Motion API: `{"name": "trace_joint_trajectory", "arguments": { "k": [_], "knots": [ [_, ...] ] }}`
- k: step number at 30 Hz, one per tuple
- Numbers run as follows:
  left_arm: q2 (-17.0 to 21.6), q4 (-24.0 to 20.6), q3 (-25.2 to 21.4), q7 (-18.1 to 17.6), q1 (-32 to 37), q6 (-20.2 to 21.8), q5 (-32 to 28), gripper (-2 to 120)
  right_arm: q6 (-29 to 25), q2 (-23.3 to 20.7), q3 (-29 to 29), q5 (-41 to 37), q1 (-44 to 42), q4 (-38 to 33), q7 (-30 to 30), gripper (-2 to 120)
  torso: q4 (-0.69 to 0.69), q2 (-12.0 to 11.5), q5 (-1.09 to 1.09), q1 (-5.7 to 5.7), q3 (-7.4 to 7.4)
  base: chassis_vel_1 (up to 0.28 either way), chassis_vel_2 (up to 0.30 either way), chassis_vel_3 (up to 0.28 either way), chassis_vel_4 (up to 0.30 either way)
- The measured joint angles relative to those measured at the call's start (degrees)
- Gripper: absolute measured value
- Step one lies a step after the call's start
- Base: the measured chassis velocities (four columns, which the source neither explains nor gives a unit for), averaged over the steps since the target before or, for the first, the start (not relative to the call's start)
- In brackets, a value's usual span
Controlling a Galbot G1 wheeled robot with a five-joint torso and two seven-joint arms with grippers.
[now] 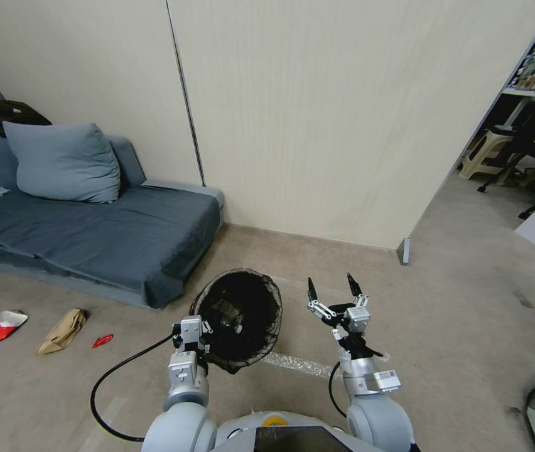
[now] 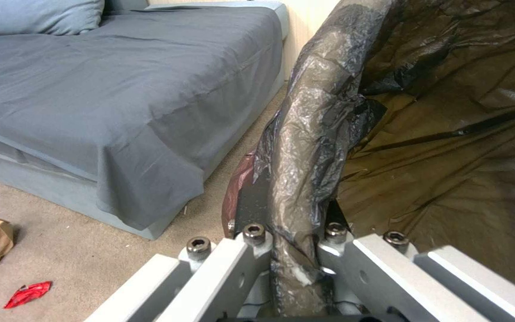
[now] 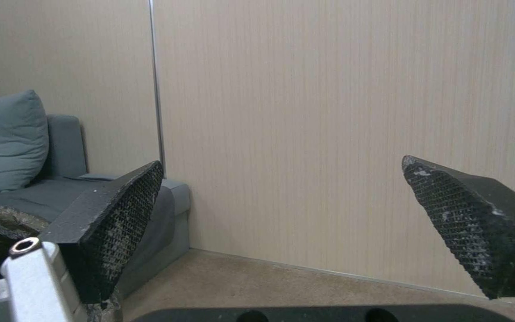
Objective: Pick up the trash bin, then pick up the garbage from the floor and place it into the trash bin.
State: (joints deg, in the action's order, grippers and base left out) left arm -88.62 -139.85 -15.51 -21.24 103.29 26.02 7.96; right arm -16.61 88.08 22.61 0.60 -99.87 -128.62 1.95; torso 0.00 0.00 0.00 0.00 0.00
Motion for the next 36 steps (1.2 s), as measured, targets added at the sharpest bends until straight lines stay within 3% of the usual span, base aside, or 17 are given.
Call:
{"name": "trace_joint_trajectory", "arguments": {
  "k": [16, 36],
  "knots": [
    [-0.32, -0.02, -0.13, -0.07, -0.16, 0.26, -0.07, 0, -1.38, 0.50, -0.25, 0.09, 1.14, 1.29, -1.52, 100, 0.00, 0.00, 0.00, 0.00, 0.00, 0.018, 0.017, 0.016, 0.017],
    [-0.78, 0.45, -0.19, 0.18, -0.32, 0.41, 0.12, 0, -2.01, -0.22, -0.38, -2.17, 2.13, 2.86, 1.27, 100, 0.01, 0.00, 0.00, 0.00, 0.00, 0.105, 0.107, 0.109, 0.102]
  ]
}}
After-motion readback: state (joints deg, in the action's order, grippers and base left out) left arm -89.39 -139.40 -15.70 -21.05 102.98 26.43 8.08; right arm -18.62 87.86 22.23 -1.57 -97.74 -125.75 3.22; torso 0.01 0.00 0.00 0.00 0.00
